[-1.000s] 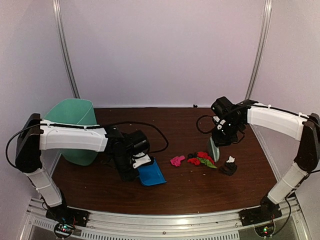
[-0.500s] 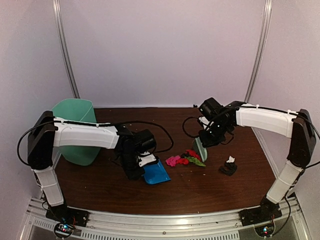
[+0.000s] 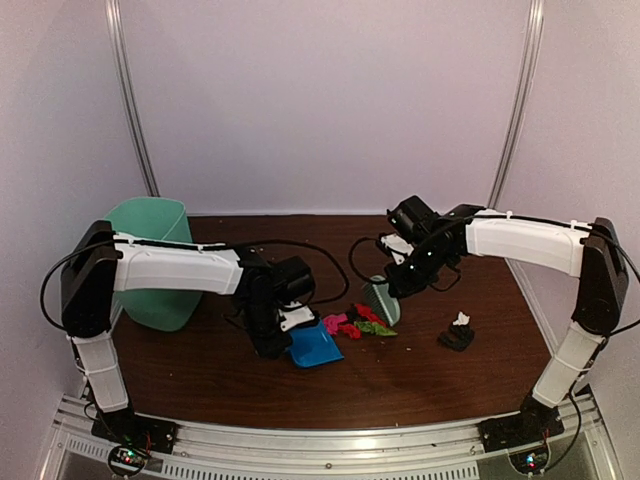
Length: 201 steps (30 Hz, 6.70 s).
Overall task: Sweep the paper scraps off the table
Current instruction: Sweep the paper scraps into the dustpan.
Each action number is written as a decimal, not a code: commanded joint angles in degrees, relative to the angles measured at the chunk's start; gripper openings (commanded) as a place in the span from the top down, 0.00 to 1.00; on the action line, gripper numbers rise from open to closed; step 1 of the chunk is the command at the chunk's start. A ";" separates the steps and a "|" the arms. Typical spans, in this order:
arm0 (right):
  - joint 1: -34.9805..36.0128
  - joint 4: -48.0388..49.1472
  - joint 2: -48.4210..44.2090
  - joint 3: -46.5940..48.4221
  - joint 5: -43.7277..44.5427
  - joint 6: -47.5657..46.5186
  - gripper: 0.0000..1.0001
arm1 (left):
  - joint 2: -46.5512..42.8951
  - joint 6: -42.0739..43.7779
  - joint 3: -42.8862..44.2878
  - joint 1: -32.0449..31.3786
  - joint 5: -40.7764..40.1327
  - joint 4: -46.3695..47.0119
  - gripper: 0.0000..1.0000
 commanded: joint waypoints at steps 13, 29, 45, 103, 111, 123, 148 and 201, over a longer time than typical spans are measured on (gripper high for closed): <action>0.91 -3.01 -2.24 0.00 4.85 1.25 1.00 | -8.15 -4.45 -3.15 0.51 4.76 -4.05 1.00; 0.66 -6.54 0.66 7.64 11.53 2.77 1.00 | -15.75 -10.17 -9.21 0.46 5.24 -4.87 1.00; 0.20 -3.81 6.41 11.04 8.58 -0.76 1.00 | -9.59 -6.84 -9.08 4.82 7.57 -1.80 1.00; -0.82 7.50 -20.12 -14.15 -2.33 12.84 1.00 | -2.26 -13.21 -6.13 -4.84 14.91 6.58 1.00; 0.19 3.00 -12.36 -8.60 1.11 7.54 1.00 | -1.98 -14.77 -6.58 -5.71 14.29 7.12 1.00; 5.61 0.20 -9.66 -9.07 3.00 7.91 1.00 | -0.41 -14.72 -4.37 -5.95 14.27 7.03 1.00; 8.28 14.66 -11.72 -18.19 -16.81 17.81 1.00 | 2.02 -12.79 -2.48 -5.93 15.66 12.90 1.00; 7.32 6.58 -16.98 -8.38 -13.83 23.52 1.00 | -9.53 -18.17 -11.39 -6.57 7.13 25.82 1.00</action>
